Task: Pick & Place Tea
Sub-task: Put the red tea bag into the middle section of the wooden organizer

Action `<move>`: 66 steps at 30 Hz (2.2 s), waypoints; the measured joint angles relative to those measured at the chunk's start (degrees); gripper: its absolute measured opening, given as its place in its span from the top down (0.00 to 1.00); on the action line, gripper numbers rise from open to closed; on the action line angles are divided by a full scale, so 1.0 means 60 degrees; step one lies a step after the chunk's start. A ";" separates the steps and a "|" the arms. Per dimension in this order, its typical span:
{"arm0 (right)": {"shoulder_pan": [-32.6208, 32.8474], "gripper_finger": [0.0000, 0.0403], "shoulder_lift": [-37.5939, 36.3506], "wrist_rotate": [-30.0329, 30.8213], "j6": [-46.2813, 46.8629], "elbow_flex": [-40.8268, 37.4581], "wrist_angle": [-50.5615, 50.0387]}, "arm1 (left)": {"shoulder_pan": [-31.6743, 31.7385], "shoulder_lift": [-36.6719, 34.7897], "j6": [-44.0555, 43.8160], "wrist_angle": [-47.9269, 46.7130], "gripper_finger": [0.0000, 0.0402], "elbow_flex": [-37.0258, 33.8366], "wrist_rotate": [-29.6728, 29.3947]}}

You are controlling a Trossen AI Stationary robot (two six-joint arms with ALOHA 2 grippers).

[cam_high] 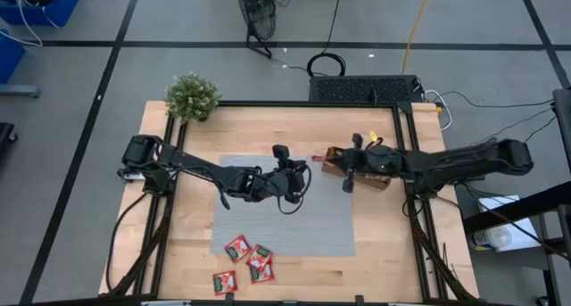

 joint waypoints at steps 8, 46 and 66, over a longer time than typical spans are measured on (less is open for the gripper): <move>0.0196 1.00 0.0523 -0.0060 0.1680 0.4075 -0.9670 | 0.0255 -0.0011 -0.0404 -0.0385 0.82 0.0004 0.0023; -0.0567 1.00 0.4083 -0.0270 0.2069 0.5004 -1.3141 | 0.0904 -0.0011 -0.2280 -0.1678 0.88 0.0004 0.1715; -0.0807 0.93 0.4429 0.0487 0.1879 0.4753 -1.1913 | 0.0940 -0.0011 -0.2403 -0.1736 0.98 0.0004 0.1737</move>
